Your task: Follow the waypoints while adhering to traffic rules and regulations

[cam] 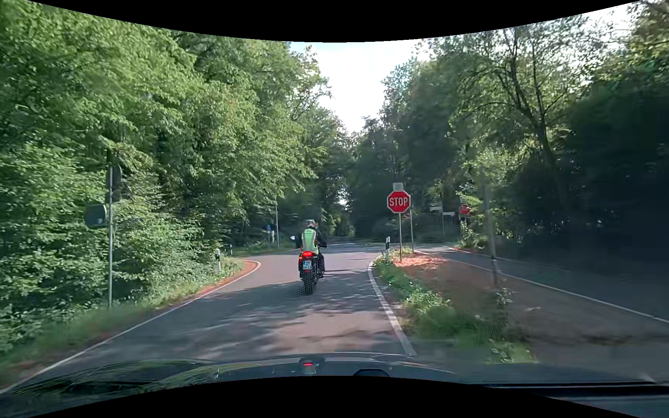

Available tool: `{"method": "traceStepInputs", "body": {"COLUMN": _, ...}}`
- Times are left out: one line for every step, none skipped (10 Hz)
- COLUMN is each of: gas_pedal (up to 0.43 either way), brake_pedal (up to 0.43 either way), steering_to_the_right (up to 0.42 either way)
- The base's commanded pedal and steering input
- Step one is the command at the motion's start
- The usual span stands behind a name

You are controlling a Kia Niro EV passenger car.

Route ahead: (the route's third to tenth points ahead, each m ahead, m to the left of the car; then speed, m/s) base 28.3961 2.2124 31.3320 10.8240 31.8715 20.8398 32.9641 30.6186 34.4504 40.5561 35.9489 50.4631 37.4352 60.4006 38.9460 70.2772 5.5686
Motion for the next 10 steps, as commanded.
{"method": "traceStepInputs", "body": {"gas_pedal": 0.0, "brake_pedal": 0.0, "steering_to_the_right": -0.016}}
{"method": "traceStepInputs", "body": {"gas_pedal": 0.0, "brake_pedal": 0.0, "steering_to_the_right": -0.013}}
{"method": "traceStepInputs", "body": {"gas_pedal": 0.0, "brake_pedal": 0.0, "steering_to_the_right": -0.011}}
{"method": "traceStepInputs", "body": {"gas_pedal": 0.0, "brake_pedal": 0.0, "steering_to_the_right": -0.011}}
{"method": "traceStepInputs", "body": {"gas_pedal": 0.0, "brake_pedal": 0.0, "steering_to_the_right": -0.011}}
{"method": "traceStepInputs", "body": {"gas_pedal": 0.0, "brake_pedal": 0.0, "steering_to_the_right": -0.01}}
{"method": "traceStepInputs", "body": {"gas_pedal": 0.0, "brake_pedal": 0.0, "steering_to_the_right": -0.009}}
{"method": "traceStepInputs", "body": {"gas_pedal": 0.0, "brake_pedal": 0.0, "steering_to_the_right": -0.008}}
{"method": "traceStepInputs", "body": {"gas_pedal": 0.0, "brake_pedal": 0.0, "steering_to_the_right": -0.006}}
{"method": "traceStepInputs", "body": {"gas_pedal": 0.0, "brake_pedal": 0.0, "steering_to_the_right": -0.003}}
